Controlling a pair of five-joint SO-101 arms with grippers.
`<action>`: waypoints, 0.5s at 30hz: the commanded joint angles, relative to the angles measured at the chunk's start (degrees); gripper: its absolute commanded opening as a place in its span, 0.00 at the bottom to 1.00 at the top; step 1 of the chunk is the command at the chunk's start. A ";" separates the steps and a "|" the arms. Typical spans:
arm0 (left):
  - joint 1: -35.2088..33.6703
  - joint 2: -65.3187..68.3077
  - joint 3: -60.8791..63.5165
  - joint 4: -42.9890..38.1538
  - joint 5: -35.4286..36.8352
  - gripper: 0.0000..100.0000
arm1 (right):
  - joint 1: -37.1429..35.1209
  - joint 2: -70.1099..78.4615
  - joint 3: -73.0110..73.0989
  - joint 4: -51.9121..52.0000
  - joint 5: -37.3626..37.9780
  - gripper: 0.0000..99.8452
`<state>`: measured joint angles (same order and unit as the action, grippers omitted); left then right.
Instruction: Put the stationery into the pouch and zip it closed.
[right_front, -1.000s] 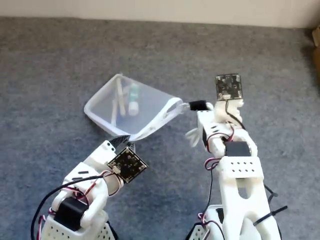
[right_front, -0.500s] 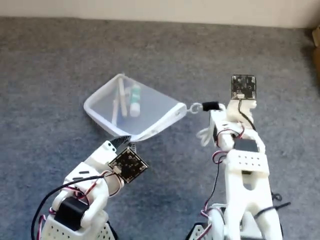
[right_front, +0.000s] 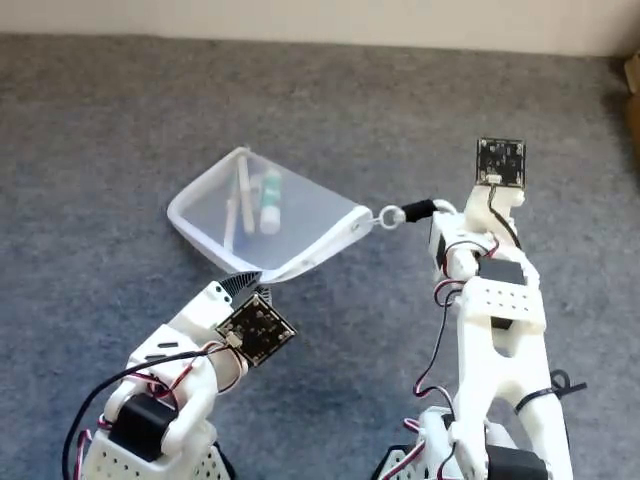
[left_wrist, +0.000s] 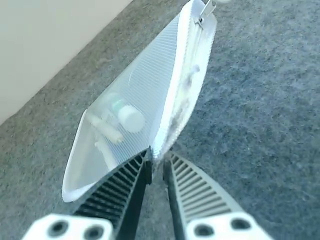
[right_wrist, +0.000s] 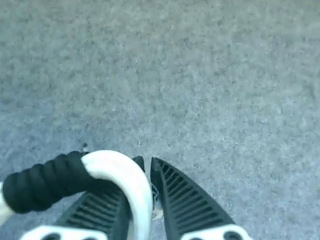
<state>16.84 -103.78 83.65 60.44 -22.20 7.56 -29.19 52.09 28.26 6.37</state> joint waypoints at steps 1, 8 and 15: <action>-2.24 -0.75 -1.10 0.35 0.97 0.00 | 1.19 -0.57 -4.88 0.22 -0.35 0.00; -2.24 -0.75 0.48 0.00 0.70 0.01 | -1.10 -0.57 -5.05 4.53 -0.70 0.04; -2.24 -0.75 0.92 0.00 0.62 0.01 | -4.70 -5.76 -4.88 10.95 -0.70 0.12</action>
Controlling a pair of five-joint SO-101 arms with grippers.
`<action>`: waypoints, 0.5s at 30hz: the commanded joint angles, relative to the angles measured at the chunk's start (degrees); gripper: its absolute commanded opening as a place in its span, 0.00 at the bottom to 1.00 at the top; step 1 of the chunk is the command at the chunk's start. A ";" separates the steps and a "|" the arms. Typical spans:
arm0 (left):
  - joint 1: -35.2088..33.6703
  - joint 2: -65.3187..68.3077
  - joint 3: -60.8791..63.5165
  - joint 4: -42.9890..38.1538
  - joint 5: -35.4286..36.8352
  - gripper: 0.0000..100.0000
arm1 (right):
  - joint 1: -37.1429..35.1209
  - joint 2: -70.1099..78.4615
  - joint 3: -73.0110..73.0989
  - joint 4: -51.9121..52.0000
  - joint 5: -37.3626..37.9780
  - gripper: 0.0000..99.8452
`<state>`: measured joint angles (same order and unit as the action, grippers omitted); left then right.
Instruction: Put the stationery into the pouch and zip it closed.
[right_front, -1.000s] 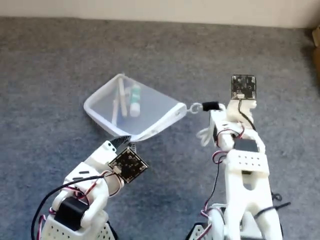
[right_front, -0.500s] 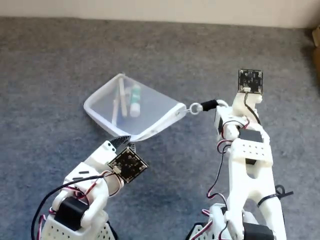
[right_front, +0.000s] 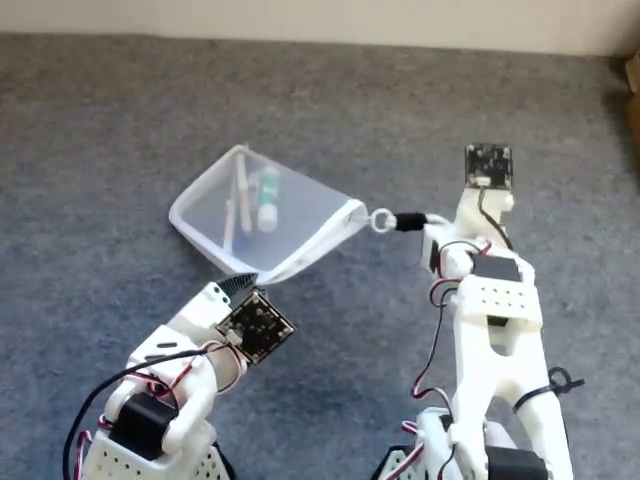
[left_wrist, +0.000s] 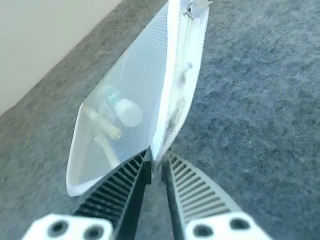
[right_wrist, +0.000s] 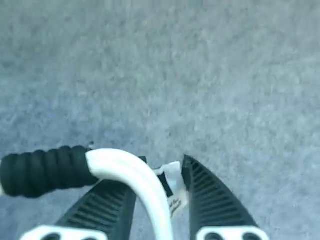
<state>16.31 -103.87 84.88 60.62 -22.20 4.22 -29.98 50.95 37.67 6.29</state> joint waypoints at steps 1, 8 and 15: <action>-1.71 -0.66 -0.04 -0.18 0.62 0.01 | -2.07 -6.64 -3.65 1.89 -0.62 0.12; -1.89 -0.66 1.98 -0.18 1.05 0.16 | -6.46 -17.01 1.36 2.33 -0.35 0.12; -3.21 -0.66 2.07 -0.26 2.64 0.19 | -9.80 -22.55 5.58 2.33 -0.26 0.12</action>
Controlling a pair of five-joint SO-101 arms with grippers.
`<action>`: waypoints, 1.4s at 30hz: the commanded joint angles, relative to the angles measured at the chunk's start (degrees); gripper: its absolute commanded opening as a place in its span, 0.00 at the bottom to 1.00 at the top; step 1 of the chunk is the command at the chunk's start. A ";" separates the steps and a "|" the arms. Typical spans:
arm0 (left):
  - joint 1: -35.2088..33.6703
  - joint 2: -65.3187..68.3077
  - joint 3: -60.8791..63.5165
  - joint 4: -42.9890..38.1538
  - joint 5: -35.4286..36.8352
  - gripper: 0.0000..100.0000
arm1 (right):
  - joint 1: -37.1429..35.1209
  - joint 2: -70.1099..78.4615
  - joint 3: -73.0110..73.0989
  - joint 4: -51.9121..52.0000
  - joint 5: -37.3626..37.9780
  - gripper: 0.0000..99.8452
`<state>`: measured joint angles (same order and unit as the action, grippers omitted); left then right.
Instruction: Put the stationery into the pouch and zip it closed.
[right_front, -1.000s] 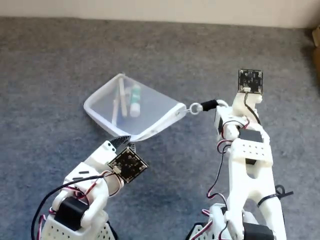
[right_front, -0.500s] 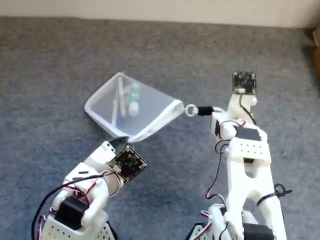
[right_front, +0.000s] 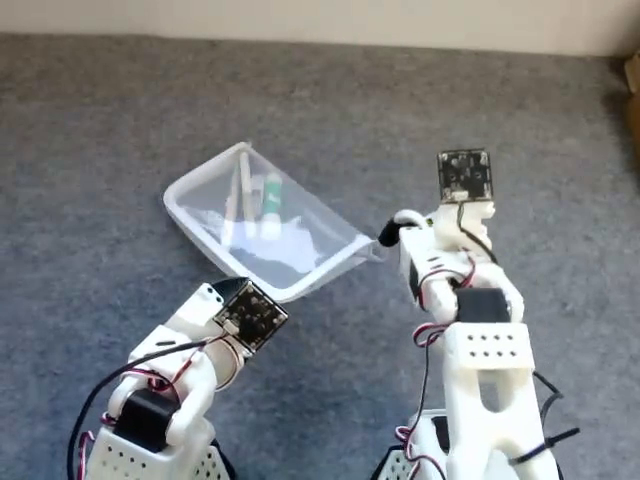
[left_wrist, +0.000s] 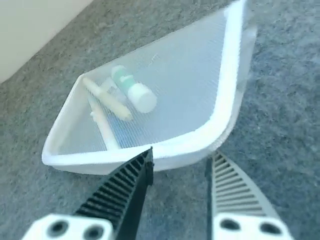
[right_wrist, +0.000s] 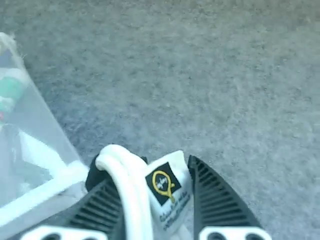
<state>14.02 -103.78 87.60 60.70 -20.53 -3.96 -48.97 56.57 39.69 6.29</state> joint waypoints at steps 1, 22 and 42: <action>-1.01 -0.75 -0.66 -0.35 0.97 0.19 | -2.07 -4.35 0.40 0.31 -0.26 0.12; -1.10 -0.75 -12.79 7.74 9.14 0.28 | -8.48 -29.41 8.57 10.42 6.51 0.12; -24.04 -0.75 -8.40 10.37 9.14 0.27 | -9.71 -36.35 9.10 35.03 8.35 0.20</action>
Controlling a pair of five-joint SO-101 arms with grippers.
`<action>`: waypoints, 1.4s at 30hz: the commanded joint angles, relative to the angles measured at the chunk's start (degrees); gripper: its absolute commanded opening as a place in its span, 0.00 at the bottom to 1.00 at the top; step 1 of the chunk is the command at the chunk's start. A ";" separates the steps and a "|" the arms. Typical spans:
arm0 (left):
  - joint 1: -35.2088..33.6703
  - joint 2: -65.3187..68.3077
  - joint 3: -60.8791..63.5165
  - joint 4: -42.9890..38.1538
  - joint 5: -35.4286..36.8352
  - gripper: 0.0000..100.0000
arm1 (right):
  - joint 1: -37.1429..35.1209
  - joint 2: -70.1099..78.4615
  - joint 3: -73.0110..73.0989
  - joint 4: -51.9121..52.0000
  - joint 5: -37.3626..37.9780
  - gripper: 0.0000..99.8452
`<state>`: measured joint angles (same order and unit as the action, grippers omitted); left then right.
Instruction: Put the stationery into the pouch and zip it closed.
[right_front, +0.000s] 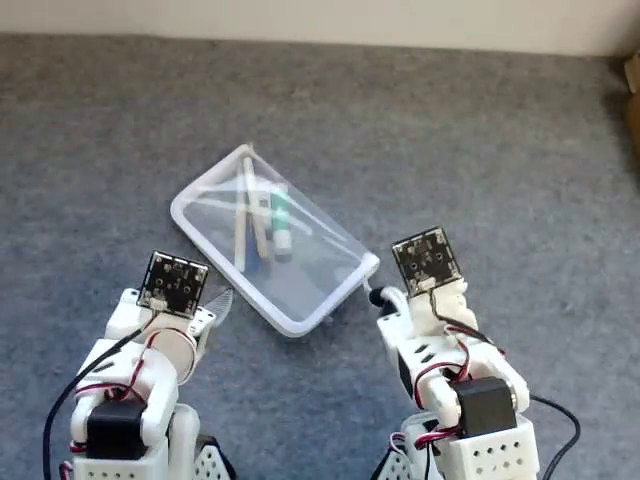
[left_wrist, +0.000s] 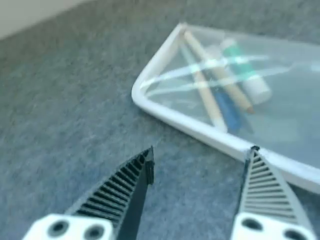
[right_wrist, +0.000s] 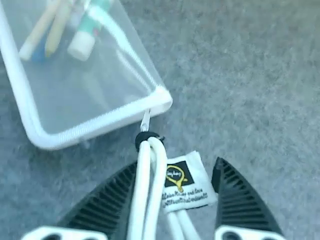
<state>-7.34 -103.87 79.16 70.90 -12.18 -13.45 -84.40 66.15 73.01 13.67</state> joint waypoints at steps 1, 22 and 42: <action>-3.30 -0.66 0.22 0.18 0.79 0.27 | -0.22 -0.92 -0.48 1.80 1.05 0.20; -3.91 -0.66 10.51 -7.56 4.75 0.27 | -4.00 18.68 -13.58 15.78 -4.40 0.35; -6.73 -0.66 9.01 -7.56 4.66 0.14 | -3.91 21.58 -16.04 13.67 -4.57 0.22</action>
<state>-13.32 -103.87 89.89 64.75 -8.04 -16.88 -63.56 49.98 89.80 9.54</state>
